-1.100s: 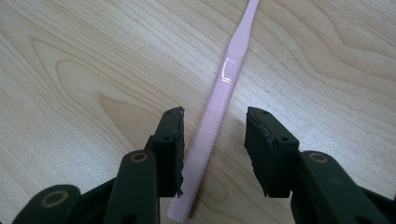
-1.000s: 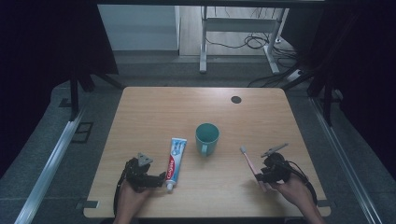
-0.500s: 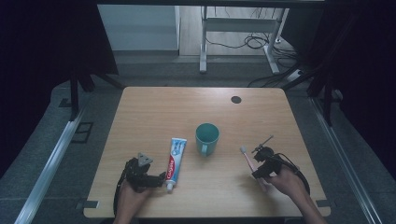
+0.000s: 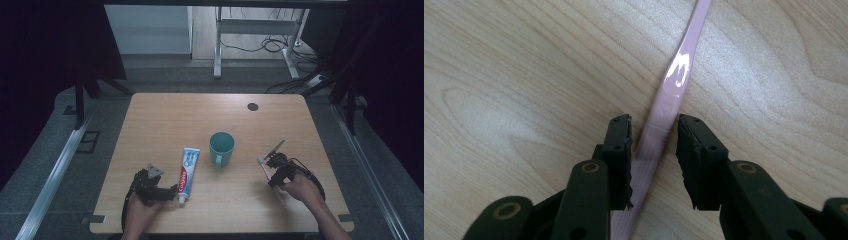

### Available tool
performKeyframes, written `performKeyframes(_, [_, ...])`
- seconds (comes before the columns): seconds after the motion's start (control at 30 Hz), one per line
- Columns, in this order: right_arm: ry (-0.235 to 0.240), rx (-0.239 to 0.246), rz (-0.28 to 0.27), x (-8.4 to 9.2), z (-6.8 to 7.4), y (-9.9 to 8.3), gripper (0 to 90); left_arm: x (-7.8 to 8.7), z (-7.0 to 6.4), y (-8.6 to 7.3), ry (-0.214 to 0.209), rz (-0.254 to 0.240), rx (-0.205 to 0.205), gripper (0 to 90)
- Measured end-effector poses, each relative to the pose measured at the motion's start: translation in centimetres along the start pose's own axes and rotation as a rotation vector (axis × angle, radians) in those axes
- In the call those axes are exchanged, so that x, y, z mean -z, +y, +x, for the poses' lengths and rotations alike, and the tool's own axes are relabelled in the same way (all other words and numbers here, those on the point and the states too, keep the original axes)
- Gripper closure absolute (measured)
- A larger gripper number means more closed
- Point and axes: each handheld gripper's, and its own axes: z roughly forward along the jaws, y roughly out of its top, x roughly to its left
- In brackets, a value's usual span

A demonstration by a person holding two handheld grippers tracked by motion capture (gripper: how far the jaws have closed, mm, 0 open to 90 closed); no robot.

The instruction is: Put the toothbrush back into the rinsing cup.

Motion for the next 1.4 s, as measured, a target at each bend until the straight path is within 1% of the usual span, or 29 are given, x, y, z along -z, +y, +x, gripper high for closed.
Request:
performKeyframes(0.17, [-0.007, -0.001, 0.015, -0.3, 0.1, 0.4, 68.8, 0.0, 0.0, 0.0, 0.0, 0.0, 0.0, 0.2])
performKeyframes(0.33, [-0.032, -0.007, 0.041, -0.4, 0.1, 0.9, 73.6, 0.0, 0.0, 0.0, 0.0, 0.0, 0.0, 0.2])
performKeyframes(0.37, [-0.032, -0.007, 0.041, -0.4, 0.1, 0.9, 73.6, 0.0, 0.0, 0.0, 0.0, 0.0, 0.0, 0.2])
performKeyframes(0.43, [-0.033, -0.017, 0.046, -0.4, 0.0, 1.0, 76.5, 0.0, 0.0, 0.0, 0.0, 0.0, 0.0, 0.2])
performKeyframes(0.6, [-0.035, -0.011, 0.055, -0.4, 0.0, 1.1, 78.3, 0.0, 0.0, 0.0, 0.0, 0.0, 0.0, 0.2])
performKeyframes(0.8, [-0.028, -0.011, 0.041, -0.4, -0.2, 1.0, 78.5, 0.0, 0.0, 0.0, 0.0, 0.0, 0.0, 0.2])
performKeyframes(0.93, [-0.014, -0.014, 0.031, -0.2, -0.3, 0.9, 78.5, 0.0, 0.0, 0.0, 0.0, 0.0, 0.0, 0.2])
performKeyframes(0.97, [-0.004, -0.009, 0.023, -0.1, -0.4, 0.8, 78.5, 0.0, 0.0, 0.0, 0.0, 0.0, 0.0, 0.2])
performKeyframes(1.4, [0.019, -0.006, -0.036, 1.4, -0.6, 0.3, 78.6, 0.0, 0.0, 0.0, 0.0, 0.0, 0.0, 0.2])
